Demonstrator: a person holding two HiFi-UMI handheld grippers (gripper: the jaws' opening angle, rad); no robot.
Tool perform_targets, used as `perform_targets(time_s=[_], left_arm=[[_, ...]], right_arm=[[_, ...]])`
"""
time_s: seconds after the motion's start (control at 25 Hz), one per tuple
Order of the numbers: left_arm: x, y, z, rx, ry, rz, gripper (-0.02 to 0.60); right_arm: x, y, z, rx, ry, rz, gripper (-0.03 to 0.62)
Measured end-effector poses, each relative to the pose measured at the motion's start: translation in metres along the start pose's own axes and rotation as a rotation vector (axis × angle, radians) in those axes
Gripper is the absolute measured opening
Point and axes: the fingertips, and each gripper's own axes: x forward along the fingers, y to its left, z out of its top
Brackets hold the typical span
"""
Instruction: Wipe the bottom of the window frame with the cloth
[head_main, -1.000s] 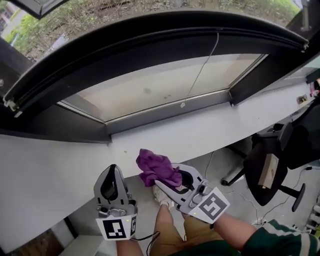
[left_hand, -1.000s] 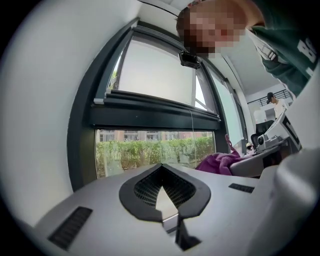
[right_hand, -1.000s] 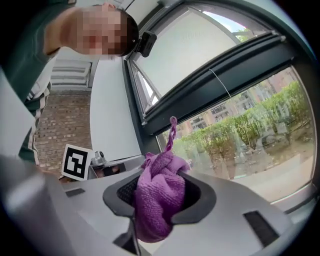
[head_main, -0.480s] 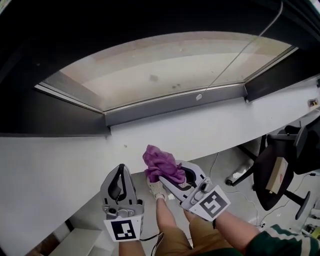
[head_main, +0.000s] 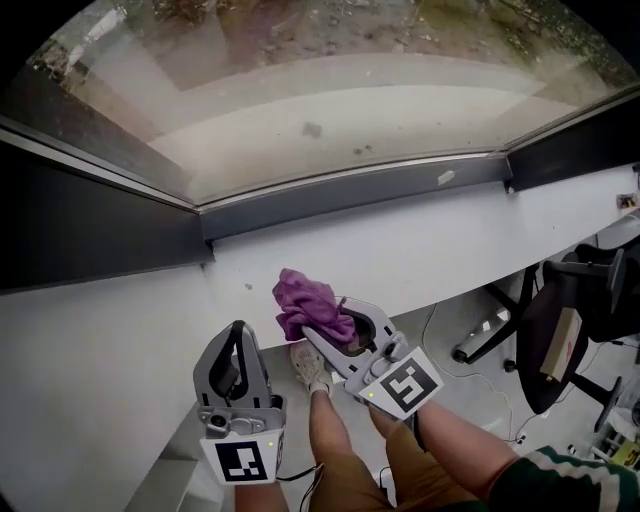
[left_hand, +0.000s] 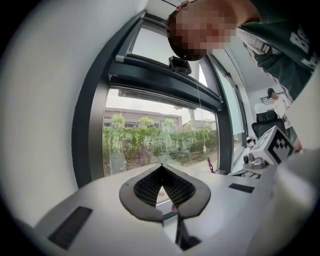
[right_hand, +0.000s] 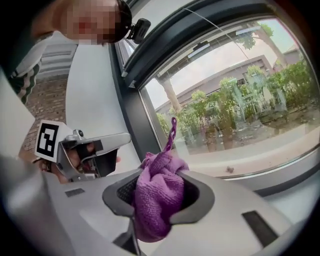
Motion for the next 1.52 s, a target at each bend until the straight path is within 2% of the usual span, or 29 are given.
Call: perform_targets(time_s=[0.2, 0.44, 0.64, 0.96, 1.2, 1.52], left_arm=[[0.014, 0.022, -0.023, -0.029, -0.008, 0.004, 0.006], [0.027, 0.059, -0.044, -0.06, -0.016, 0.049, 0.006], [0.042, 0.083, -0.057, -0.081, -0.019, 0.084, 0.006], [0.052, 0.108, -0.082, -0.066, 0.016, 0.159, 0.006], [0.045, 0.129, -0.107, -0.109, 0.012, 0.199, 0.006], [0.038, 0.123, -0.101, -0.112, 0.043, 0.216, 0.006]], right_arm=[[0.059, -0.011, -0.028, -0.012, 0.005, -0.03, 0.144], [0.126, -0.018, -0.023, -0.031, -0.066, -0.029, 0.144], [0.166, -0.029, -0.024, -0.047, -0.075, -0.019, 0.144], [0.206, -0.047, -0.045, -0.069, -0.062, -0.008, 0.144], [0.249, -0.048, -0.068, -0.072, -0.03, -0.004, 0.144], [0.261, -0.05, -0.087, -0.04, 0.038, -0.026, 0.144]])
